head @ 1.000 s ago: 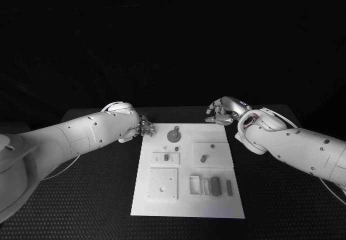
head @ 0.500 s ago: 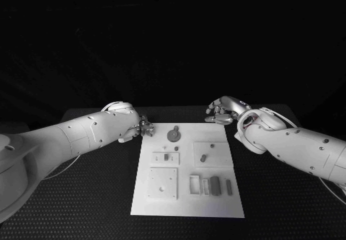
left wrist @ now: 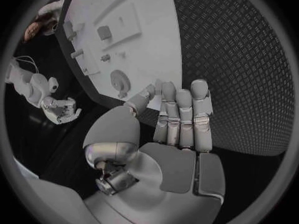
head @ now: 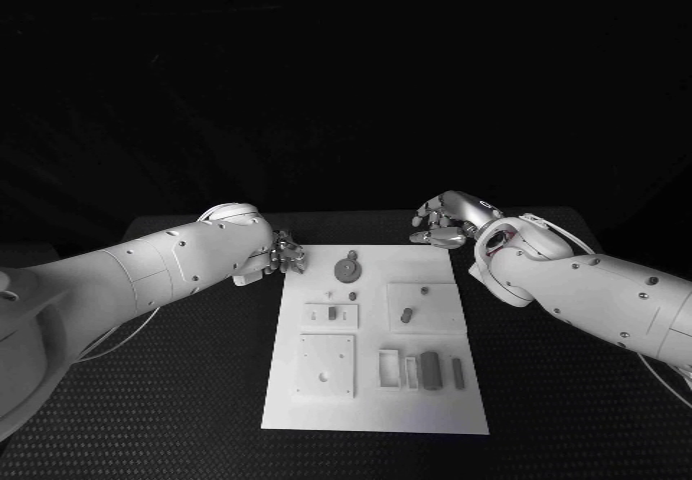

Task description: Assemble the parts on the task board

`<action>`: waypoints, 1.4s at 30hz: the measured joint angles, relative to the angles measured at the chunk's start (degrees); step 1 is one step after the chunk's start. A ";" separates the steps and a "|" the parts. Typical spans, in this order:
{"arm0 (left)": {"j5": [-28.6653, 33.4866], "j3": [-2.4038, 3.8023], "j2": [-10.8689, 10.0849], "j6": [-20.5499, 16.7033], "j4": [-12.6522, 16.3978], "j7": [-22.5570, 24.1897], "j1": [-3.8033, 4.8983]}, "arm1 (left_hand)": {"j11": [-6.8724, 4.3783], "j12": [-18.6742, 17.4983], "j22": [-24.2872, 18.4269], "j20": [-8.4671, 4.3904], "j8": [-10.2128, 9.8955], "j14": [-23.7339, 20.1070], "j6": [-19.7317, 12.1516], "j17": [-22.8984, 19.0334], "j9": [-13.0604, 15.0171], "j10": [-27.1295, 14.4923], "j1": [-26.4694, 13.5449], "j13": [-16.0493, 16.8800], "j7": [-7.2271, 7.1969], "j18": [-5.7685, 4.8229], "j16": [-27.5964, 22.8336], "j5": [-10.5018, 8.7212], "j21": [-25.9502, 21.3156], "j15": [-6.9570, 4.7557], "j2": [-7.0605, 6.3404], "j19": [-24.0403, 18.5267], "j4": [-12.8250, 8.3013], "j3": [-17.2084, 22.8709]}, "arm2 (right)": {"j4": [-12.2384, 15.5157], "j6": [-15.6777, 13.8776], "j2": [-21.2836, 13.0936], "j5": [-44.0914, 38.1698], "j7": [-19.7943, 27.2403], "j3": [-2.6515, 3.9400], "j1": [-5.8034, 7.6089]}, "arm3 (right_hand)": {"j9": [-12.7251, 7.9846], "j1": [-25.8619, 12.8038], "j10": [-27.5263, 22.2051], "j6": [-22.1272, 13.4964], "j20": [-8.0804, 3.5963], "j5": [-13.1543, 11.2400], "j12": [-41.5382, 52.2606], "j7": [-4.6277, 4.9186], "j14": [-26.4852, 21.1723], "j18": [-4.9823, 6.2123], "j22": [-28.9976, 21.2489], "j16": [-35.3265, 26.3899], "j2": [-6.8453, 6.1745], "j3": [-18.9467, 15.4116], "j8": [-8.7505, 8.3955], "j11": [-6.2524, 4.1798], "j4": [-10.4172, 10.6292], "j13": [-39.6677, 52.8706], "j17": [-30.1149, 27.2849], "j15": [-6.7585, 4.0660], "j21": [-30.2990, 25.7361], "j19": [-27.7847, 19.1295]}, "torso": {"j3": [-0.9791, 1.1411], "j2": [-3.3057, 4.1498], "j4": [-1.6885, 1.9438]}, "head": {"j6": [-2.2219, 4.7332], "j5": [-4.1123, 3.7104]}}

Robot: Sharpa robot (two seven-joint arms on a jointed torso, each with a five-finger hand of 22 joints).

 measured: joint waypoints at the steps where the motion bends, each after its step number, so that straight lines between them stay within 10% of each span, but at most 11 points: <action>1: 0.81 0.02 -0.41 -0.27 0.50 0.05 0.00 | 0.11 0.00 0.00 0.00 0.00 0.02 0.00 -0.06 0.00 0.24 0.00 -0.05 0.00 0.00 0.00 0.00 0.00 0.00 0.00 0.00 0.00 0.00 | 0.00 0.00 -0.03 0.00 0.00 0.00 0.00 | 0.00 0.00 0.00 0.00 0.00 0.00 0.00 0.00 0.00 0.00 0.00 0.00 0.00 0.00 0.00 0.00 0.00 -0.02 0.00 0.00 0.00 0.00 | 0.02 -0.01 0.00 | 0.00 0.01; 26: 9.83 -0.44 -14.81 -12.09 27.04 -0.94 -0.29 | -0.20 -0.50 -0.02 -0.31 0.00 1.88 1.09 -0.62 -0.07 1.77 1.35 -0.38 -0.05 -0.05 -0.02 0.23 0.19 -0.66 -0.75 0.96 -0.29 -0.32 | 0.58 0.03 -1.24 0.03 -0.02 0.00 0.24 | 0.00 0.00 0.00 0.00 0.00 0.00 0.00 0.00 0.11 0.00 0.00 0.00 0.00 -0.16 0.00 0.00 0.16 -0.04 -0.05 0.11 0.00 0.00 | 0.09 -0.32 0.63 | -0.55 -0.11; 35: 5.56 -3.84 -15.74 -14.81 30.99 -2.31 -0.79 | -0.29 -0.50 -0.02 -0.52 0.00 2.28 1.30 -0.70 -0.08 2.27 1.57 -0.43 -0.27 -0.07 -0.02 0.21 0.19 -0.67 -0.98 1.34 -0.29 -0.34 | 0.67 0.06 -1.37 0.05 -0.02 0.00 0.24 | 0.00 0.00 0.00 0.00 0.00 0.00 0.00 0.00 0.12 0.00 0.00 0.00 0.00 -0.16 0.00 0.00 0.16 -0.04 -0.04 0.12 0.00 0.00 | 0.09 -0.31 0.63 | -0.97 0.05; 42: 3.67 -4.37 -15.60 -16.57 32.00 -3.81 -1.71 | -0.29 -0.50 -0.03 -0.42 0.00 2.38 1.33 -0.70 -0.08 2.28 1.57 -0.43 -0.31 -0.07 -0.02 0.00 0.18 -0.75 -0.97 1.64 -0.29 -0.48 | 0.70 0.07 -1.37 0.06 -0.03 0.00 0.24 | 0.00 0.00 0.00 0.01 0.00 0.00 0.00 0.00 0.13 0.00 0.00 0.00 0.00 -0.16 0.00 0.00 0.16 -0.09 -0.04 0.12 0.00 0.00 | 0.09 -0.26 0.59 | -1.28 0.15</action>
